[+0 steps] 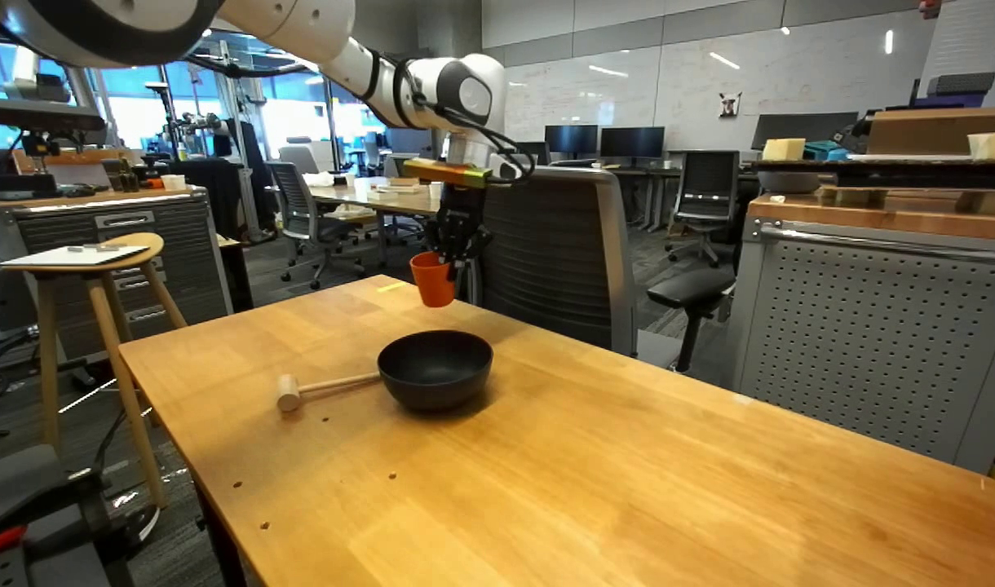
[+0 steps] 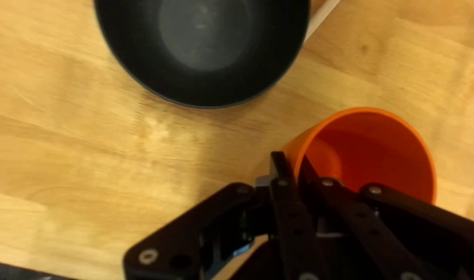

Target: Place the orange cup inside the black bowl

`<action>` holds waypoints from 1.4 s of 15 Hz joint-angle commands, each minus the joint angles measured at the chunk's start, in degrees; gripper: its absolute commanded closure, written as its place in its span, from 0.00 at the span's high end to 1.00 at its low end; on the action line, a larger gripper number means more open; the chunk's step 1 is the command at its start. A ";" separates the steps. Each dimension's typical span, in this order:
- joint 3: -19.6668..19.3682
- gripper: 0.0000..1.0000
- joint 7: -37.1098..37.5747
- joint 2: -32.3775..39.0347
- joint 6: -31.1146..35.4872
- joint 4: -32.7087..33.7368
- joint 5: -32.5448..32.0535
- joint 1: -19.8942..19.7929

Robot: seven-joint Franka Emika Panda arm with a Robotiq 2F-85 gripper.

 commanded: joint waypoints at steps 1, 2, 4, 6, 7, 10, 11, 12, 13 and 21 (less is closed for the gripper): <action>-1.37 0.08 4.72 -10.48 2.78 -12.38 1.87 -4.29; -1.57 0.08 5.27 -11.93 1.66 -14.71 2.07 -5.49; -3.11 0.07 5.27 -14.22 0.39 -19.11 3.75 -6.46; -3.86 0.08 4.79 -15.70 1.12 -23.58 5.07 -7.37; -4.28 0.08 4.93 -15.91 1.98 -25.20 5.31 -7.42; -4.74 0.07 4.66 -15.10 4.54 -28.50 5.99 -7.18; -4.77 0.07 4.70 -14.89 5.68 -29.46 5.99 -7.02; -4.74 0.07 4.59 -14.78 6.75 -30.41 5.98 -6.98; -4.80 0.07 4.44 -14.88 8.68 -31.53 5.59 -6.76; -5.52 0.48 5.29 -17.36 22.09 -38.79 4.39 -5.94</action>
